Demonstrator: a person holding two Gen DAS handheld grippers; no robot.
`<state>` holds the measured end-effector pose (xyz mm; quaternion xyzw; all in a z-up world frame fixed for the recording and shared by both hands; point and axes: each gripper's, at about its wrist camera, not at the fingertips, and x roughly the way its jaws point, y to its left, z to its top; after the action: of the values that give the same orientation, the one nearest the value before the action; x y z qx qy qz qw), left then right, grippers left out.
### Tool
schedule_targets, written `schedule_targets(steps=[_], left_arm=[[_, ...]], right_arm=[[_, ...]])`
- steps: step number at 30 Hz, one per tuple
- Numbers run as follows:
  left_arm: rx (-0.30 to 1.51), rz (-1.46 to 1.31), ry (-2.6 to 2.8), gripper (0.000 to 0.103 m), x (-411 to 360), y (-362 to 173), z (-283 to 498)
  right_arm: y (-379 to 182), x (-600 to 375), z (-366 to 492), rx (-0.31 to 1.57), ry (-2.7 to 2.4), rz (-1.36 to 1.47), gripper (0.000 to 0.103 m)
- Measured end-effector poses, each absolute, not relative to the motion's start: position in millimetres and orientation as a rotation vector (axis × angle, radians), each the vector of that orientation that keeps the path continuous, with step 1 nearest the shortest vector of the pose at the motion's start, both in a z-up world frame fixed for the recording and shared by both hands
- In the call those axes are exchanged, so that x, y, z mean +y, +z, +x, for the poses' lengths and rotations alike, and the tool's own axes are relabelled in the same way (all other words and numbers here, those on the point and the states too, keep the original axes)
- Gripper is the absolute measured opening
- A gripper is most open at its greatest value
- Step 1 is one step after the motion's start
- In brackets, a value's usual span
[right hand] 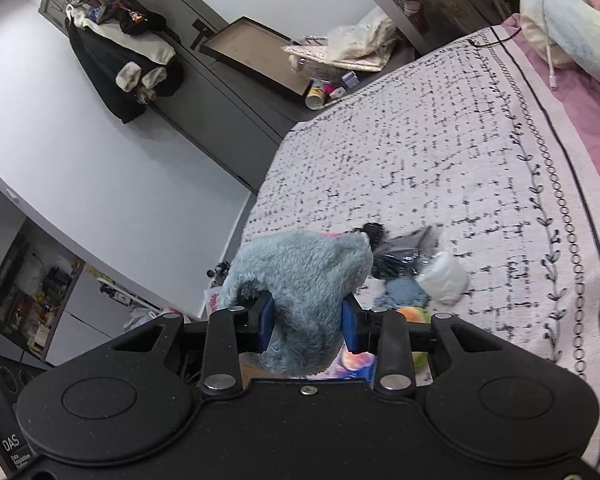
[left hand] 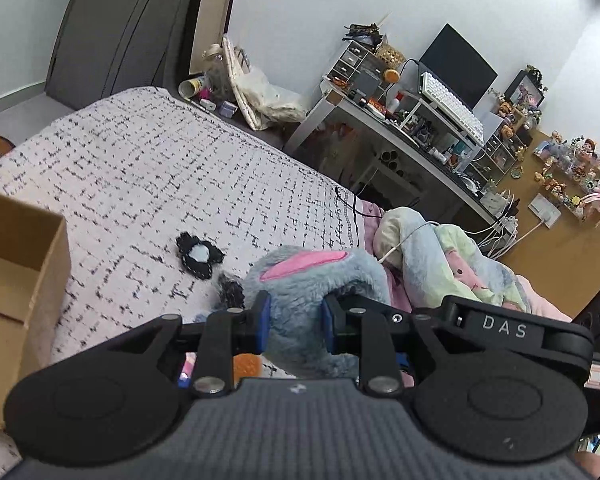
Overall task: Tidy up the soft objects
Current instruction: 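Carry the plush with both grippers into the cardboard box and open them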
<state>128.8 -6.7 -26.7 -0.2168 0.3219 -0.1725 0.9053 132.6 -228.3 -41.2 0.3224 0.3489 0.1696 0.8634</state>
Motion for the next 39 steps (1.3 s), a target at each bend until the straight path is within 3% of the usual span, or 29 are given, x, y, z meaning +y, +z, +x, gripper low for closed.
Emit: schedule_targets(steps=[13, 39], left_arm=[[0.624, -0.457, -0.368, 0.025, 42, -18, 143], [0.628, -0.696, -0.160, 0.025, 176, -63, 145]], right_arm=[[-30, -182, 149, 0.709, 0.369, 0.661, 0.033], [-52, -46, 181, 0.793, 0.508, 0.513, 0.033]])
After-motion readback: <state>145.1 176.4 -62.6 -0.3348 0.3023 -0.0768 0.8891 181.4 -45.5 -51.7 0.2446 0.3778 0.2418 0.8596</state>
